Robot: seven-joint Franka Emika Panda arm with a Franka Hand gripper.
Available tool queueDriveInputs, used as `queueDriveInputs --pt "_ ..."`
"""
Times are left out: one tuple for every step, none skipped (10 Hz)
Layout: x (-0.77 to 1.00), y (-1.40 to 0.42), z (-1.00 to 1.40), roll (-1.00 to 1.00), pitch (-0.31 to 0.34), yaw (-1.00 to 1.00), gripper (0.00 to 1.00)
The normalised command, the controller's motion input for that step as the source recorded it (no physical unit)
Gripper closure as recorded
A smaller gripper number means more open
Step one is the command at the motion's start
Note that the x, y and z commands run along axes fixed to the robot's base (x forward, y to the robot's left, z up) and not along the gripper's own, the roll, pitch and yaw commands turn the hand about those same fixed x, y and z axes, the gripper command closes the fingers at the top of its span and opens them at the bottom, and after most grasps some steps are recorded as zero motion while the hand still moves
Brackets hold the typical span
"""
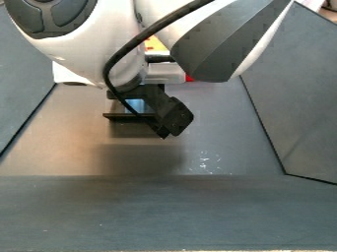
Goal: Pick up the arch object. Move up. Place the arch object on the fixture. Regrasp the arch object. Move to above the board. Insert the arch object.
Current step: Regrasp the arch object.
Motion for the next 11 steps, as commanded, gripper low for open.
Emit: queueDriveInputs --pt "0.0 0.0 1.0 0.02 -0.071 0.03 0.0" --pt "-0.01 0.0 1.0 0.03 -0.066 0.03 0.0" --pt "-0.03 0.0 1.0 0.03 -0.056 0.05 0.0" --pt "-0.04 0.0 1.0 0.02 -0.046 0.06 0.0" --pt "-0.05 0.01 1.0 0.01 -0.035 0.07 0.0" --pt "-0.05 0.01 0.9 0.0 -0.023 0.07 0.0" --pt "-0.05 0.01 0.64 -0.02 -0.01 0.06 0.0" --pt "-0.05 0.01 0.45 -0.02 0.001 0.06 0.0" --pt "-0.04 0.01 0.25 -0.03 0.006 0.05 0.0" --pt "-0.15 -0.88 0.77 1.0 0.062 0.02 0.0" --pt "-0.13 -0.83 0.7 1.0 0.061 0.01 0.0"
